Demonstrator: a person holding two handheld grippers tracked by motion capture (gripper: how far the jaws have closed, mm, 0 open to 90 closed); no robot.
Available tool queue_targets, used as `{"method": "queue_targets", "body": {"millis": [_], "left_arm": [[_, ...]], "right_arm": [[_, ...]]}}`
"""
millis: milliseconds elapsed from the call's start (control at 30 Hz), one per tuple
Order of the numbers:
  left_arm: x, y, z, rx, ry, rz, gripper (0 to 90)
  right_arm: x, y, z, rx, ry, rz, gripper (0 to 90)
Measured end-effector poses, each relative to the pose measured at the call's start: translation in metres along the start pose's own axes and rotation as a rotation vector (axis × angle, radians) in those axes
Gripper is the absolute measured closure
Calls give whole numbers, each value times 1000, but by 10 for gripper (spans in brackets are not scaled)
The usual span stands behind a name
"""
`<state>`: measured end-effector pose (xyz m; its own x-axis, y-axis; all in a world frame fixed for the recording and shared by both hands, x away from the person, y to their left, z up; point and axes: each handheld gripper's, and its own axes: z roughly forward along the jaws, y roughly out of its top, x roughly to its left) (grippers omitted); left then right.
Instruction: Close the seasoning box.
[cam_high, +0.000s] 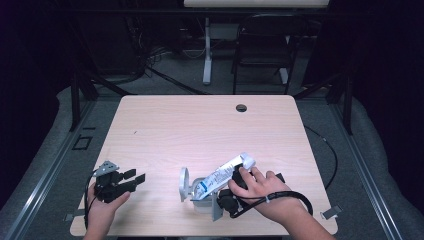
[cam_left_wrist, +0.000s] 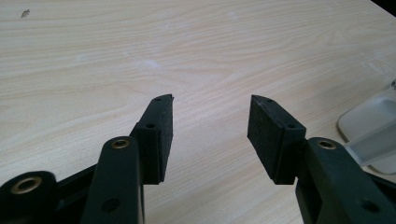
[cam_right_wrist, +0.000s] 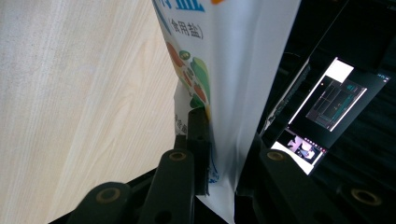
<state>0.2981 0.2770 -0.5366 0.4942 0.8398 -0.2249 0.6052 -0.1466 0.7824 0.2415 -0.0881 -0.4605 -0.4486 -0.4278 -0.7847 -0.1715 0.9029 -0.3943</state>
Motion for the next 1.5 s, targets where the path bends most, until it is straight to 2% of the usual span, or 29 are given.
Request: {"method": "queue_targets", "body": {"millis": [167, 233, 467, 600, 733, 767, 800, 1500], "left_arm": [[0, 0, 0, 0, 0, 0, 510], [0, 0, 0, 1, 1, 1, 510], [1, 0, 0, 4, -1, 1, 510], [1, 0, 0, 4, 1, 1, 510], [1, 0, 0, 2, -1, 0, 510], [1, 0, 0, 2, -1, 0, 510], [1, 0, 0, 2, 0, 1, 510], [1, 0, 0, 3, 1, 1, 510]], "right_arm": [[-2, 1, -2, 16, -3, -10, 822], [-1, -1, 0, -7, 5, 10, 828], [-3, 0, -2, 13, 3, -8, 839], [-2, -2, -1, -6, 4, 8, 846], [-3, -1, -3, 14, 1, -7, 852], [-3, -1, -3, 14, 1, -7, 852], [-2, -2, -2, -9, 4, 12, 856], [-3, -3, -3, -2, 1, 7, 881]]}}
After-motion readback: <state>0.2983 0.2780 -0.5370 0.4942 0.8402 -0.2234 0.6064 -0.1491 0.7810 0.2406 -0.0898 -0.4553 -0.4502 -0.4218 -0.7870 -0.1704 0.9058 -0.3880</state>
